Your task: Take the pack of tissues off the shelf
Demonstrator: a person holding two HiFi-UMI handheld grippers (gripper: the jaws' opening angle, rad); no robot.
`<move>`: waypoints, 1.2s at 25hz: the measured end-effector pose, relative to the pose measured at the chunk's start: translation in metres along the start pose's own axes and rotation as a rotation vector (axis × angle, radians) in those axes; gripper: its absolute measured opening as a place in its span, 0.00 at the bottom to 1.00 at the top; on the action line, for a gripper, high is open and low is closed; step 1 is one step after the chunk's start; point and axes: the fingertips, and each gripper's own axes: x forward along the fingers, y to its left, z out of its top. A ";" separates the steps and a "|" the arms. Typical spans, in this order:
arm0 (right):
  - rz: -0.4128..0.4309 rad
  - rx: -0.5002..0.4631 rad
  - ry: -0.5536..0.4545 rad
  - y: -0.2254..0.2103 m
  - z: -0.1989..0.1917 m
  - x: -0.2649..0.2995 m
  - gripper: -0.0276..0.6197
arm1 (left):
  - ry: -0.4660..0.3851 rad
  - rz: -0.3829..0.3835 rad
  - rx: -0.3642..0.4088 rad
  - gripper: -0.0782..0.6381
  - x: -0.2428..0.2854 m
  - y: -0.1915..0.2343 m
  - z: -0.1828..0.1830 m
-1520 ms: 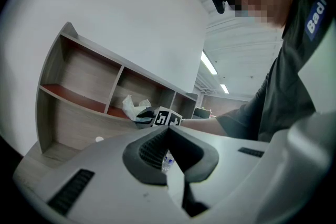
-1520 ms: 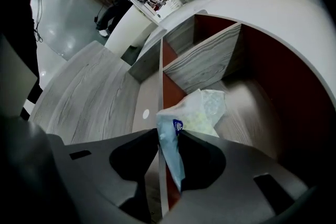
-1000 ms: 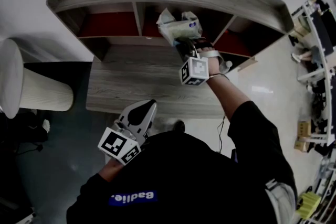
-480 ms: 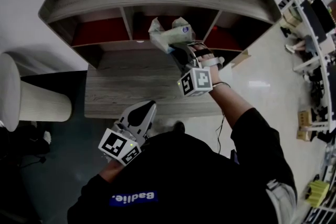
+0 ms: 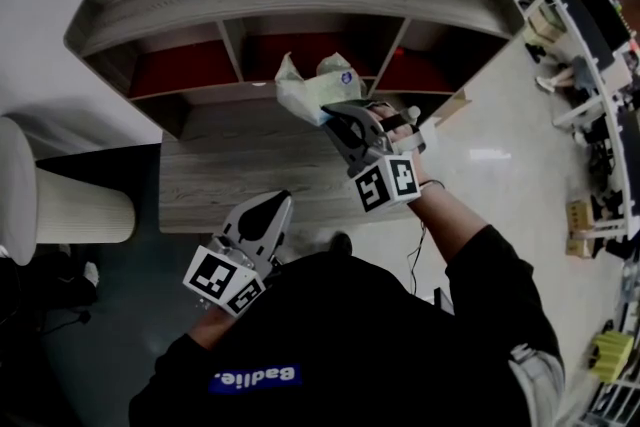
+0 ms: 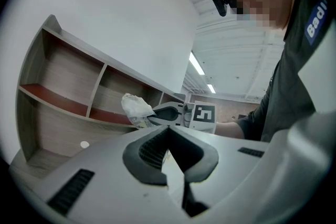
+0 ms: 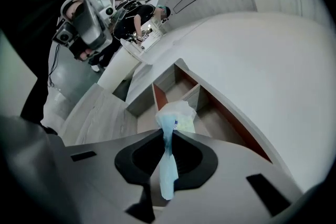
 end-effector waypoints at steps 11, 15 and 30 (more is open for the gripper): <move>0.050 0.232 -0.096 0.022 0.025 -0.030 0.14 | -0.003 0.008 0.007 0.11 -0.002 0.003 0.003; 0.080 0.334 -0.111 0.027 0.030 -0.040 0.14 | -0.008 0.013 0.009 0.11 -0.003 0.002 0.005; 0.166 0.551 -0.226 0.053 0.051 -0.062 0.14 | -0.018 0.022 0.009 0.11 -0.007 0.007 0.007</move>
